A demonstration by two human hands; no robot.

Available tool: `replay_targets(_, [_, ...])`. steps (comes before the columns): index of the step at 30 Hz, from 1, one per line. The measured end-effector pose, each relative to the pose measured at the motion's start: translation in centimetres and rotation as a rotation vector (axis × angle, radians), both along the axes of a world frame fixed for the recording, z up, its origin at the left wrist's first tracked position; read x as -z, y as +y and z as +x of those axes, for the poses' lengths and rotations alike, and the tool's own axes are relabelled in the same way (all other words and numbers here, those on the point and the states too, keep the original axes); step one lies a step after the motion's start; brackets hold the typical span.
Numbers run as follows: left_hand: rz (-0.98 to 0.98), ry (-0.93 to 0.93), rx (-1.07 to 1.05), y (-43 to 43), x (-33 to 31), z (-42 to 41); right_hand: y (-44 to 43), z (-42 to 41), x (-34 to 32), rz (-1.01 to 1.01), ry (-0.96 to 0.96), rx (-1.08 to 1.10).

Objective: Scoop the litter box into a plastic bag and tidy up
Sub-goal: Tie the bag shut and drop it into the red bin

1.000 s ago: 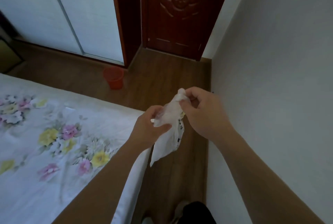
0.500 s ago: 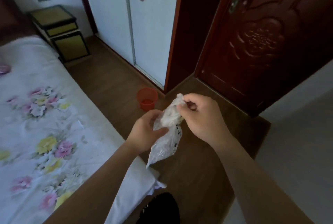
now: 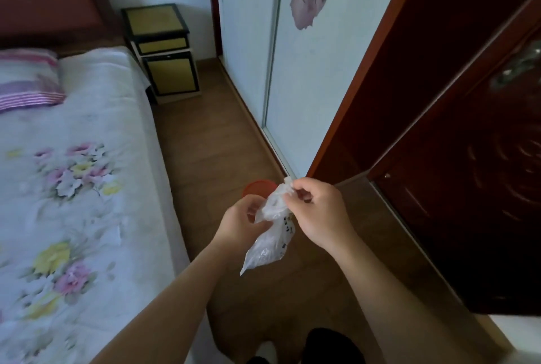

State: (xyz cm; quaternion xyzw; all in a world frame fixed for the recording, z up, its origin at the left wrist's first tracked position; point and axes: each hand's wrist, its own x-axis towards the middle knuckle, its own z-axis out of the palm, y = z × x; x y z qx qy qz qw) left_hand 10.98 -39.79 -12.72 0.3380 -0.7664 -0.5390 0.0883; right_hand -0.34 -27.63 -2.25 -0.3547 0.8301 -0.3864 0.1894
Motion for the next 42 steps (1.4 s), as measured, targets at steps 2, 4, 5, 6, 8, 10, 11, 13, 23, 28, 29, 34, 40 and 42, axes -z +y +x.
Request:
replay_targets(2, [0.018, -0.028, -0.022, -2.2, 0.7, -3.6, -2.8, -3.8, 1.4, -0.004, -0.009, -0.035])
replay_targets(4, [0.026, -0.058, -0.047, -4.7, 2.3, -7.1, -5.8, -7.6, 3.4, 0.015, -0.036, -0.064])
replay_targets(5, [0.030, -0.073, -0.065, -6.0, 3.3, -8.8, -7.3, -9.5, 4.6, 0.023, -0.052, -0.083])
replay_targets(6, [0.038, -0.088, -0.085, -7.4, 4.6, -10.4, -8.8, -11.4, 6.0, 0.027, -0.066, -0.104])
replay_targets(8, [0.050, -0.125, -0.127, -10.1, 7.4, -13.3, -11.8, -14.8, 9.2, 0.045, -0.087, -0.153])
replay_targets(10, [0.044, -0.172, -0.167, -12.7, 10.5, -15.8, -14.9, -17.8, 12.5, 0.079, -0.097, -0.210])
replay_targets(11, [0.050, -0.199, -0.178, -13.9, 12.1, -16.9, -16.3, -19.1, 14.2, 0.096, -0.100, -0.227])
replay_targets(13, [0.082, -0.254, -0.217, -15.9, 15.5, -19.0, -19.0, -21.4, 17.7, 0.125, -0.136, -0.247])
replay_targets(23, [0.268, -0.443, -0.231, -21.9, 37.6, -26.2, -27.2, -26.9, 41.2, 0.366, -0.283, -0.247])
replay_targets(28, [0.405, -0.459, -0.148, -23.6, 45.8, -26.1, -28.0, -28.1, 51.5, 0.507, -0.326, -0.233])
replay_targets(29, [0.432, -0.461, -0.145, -23.7, 46.6, -25.9, -28.0, -28.3, 52.7, 0.532, -0.328, -0.238])
replay_targets(34, [0.391, -0.496, -0.096, -24.0, 45.5, -24.1, -28.4, -28.1, 51.1, 0.598, -0.291, -0.233])
replay_targets(40, [0.261, -0.499, -0.106, -26.1, 34.2, -22.6, -28.9, -27.6, 40.6, 0.666, -0.136, -0.279])
replay_targets(42, [0.157, -0.532, -0.093, -27.0, 29.7, -22.0, -29.4, -27.5, 36.5, 0.670, -0.066, -0.297])
